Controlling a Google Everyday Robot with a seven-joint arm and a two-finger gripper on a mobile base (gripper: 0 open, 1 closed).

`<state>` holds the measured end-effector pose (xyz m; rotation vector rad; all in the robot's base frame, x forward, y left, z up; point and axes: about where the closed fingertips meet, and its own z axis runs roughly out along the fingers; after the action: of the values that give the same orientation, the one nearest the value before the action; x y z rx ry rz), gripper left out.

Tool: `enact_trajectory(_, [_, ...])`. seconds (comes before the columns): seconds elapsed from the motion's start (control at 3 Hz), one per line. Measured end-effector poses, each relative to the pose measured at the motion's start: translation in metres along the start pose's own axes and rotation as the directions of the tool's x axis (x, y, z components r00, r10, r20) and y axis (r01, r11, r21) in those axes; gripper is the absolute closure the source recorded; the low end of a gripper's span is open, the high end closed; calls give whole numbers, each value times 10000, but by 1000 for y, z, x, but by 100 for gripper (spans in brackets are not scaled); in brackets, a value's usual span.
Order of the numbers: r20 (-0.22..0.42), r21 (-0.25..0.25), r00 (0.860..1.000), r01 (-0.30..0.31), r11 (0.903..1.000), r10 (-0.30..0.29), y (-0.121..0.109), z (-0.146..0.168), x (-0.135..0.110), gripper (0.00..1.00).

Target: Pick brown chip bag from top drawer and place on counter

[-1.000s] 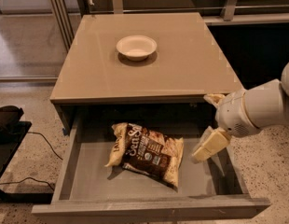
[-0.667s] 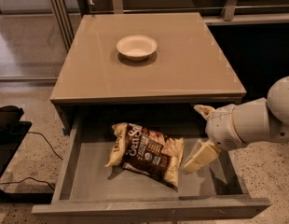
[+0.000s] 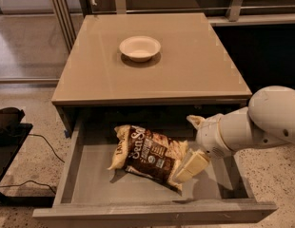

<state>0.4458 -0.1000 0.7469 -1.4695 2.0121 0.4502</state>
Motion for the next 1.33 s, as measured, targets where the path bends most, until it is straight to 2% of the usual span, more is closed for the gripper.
enact_trajectory(0.33, [-256,-527,9997,-51,9986,37,11,49,4,0])
enact_trajectory(0.67, [-341,-637,9994,3,9980,-25,14,87,2,0])
enact_trajectory(1.0, [-344,-458,9990,254,9986,-270,12,113,-7,0])
enact_trajectory(1.33, [-628,-225,9967,492,9985,-505,17,154,-2,0])
